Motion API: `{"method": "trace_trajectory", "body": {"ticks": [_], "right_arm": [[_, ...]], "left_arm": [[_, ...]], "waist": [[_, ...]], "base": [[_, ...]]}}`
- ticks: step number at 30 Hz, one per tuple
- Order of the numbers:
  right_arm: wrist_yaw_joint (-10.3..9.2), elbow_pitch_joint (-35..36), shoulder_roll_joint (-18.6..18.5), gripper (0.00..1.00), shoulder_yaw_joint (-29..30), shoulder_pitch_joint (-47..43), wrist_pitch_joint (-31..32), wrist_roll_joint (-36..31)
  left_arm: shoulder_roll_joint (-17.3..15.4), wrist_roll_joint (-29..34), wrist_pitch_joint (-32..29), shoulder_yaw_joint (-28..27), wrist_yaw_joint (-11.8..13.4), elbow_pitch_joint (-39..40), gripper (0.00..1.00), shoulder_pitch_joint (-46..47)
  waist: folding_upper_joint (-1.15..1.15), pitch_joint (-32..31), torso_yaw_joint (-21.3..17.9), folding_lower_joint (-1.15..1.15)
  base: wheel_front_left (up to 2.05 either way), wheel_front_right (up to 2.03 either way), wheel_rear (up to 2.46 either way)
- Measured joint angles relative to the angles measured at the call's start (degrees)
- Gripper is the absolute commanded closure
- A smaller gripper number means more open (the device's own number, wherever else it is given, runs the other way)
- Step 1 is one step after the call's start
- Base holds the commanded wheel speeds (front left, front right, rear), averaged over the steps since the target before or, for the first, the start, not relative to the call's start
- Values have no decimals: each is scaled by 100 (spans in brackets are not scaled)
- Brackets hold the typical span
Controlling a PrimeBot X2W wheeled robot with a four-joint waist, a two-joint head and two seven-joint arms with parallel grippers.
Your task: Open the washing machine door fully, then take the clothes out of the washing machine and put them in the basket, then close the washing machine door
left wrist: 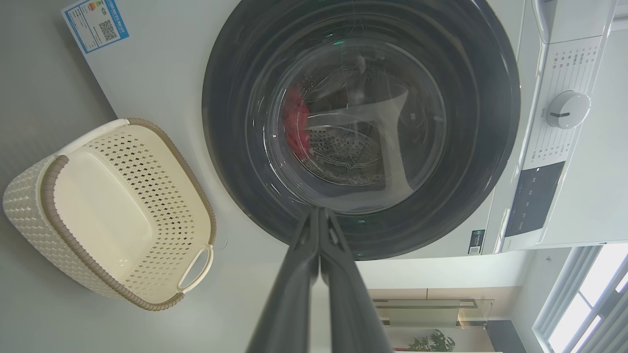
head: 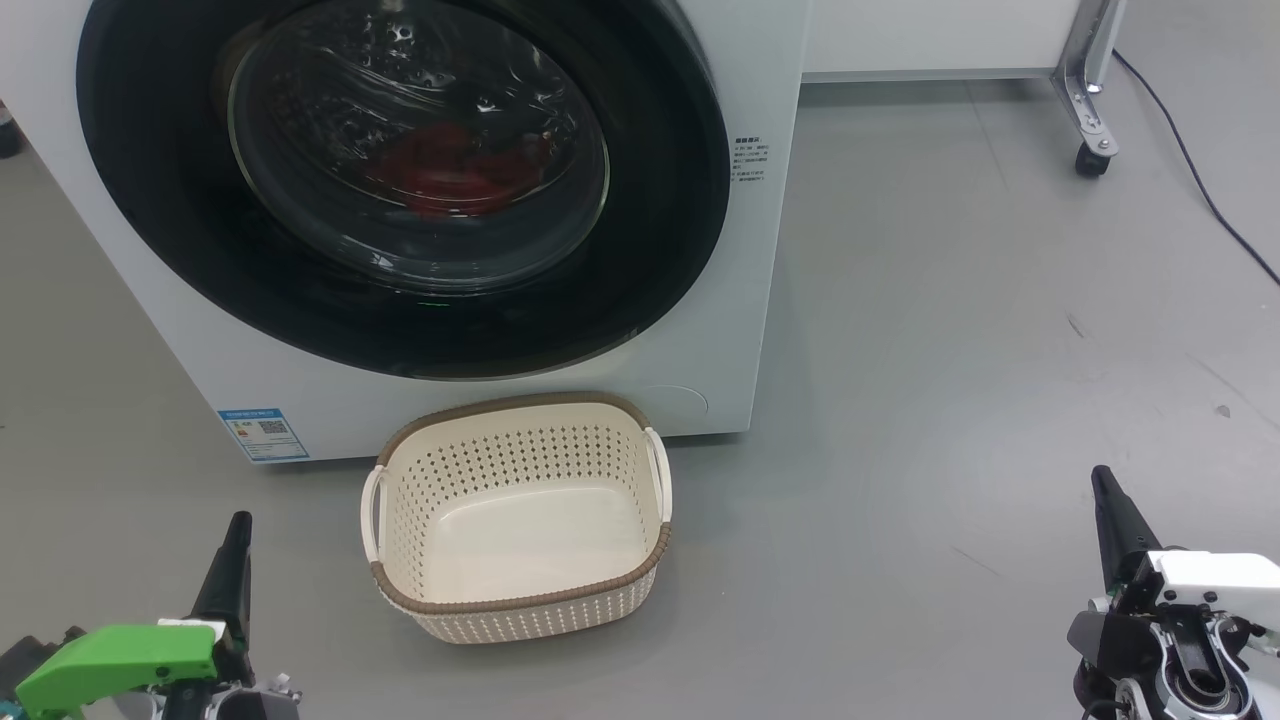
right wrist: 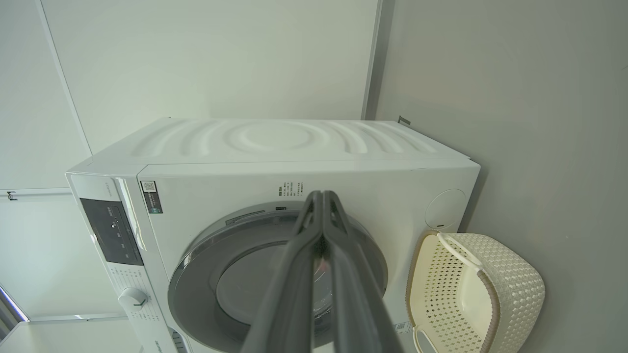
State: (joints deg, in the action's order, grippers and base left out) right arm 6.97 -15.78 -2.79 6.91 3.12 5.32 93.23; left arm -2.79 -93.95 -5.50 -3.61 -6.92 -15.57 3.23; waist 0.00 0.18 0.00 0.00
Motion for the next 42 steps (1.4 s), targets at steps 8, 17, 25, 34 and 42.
{"method": "trace_trajectory", "body": {"ticks": [8,17,25,34,42], "right_arm": [[0,0,0,100,1,0,0,0],[0,0,1,100,2,0,0,-1],[-5,-309,165,0,-10,-284,-3,0],[-5,-299,185,0,5,-352,-37,-1],[-5,-227,170,0,12,-352,-110,-74]], "left_arm": [[1,0,0,-1,0,0,100,0],[1,0,0,-2,0,0,100,0],[131,-18,1,30,7,-308,0,-249],[159,-18,11,110,7,-324,0,-295],[159,4,67,189,7,-265,0,-288]], "waist": [[0,0,0,0],[0,0,0,0],[0,-1,0,0],[0,-4,10,0],[0,-10,33,0]], "base": [[0,0,0],[0,0,0],[0,0,0],[0,0,0],[0,0,0]]}}
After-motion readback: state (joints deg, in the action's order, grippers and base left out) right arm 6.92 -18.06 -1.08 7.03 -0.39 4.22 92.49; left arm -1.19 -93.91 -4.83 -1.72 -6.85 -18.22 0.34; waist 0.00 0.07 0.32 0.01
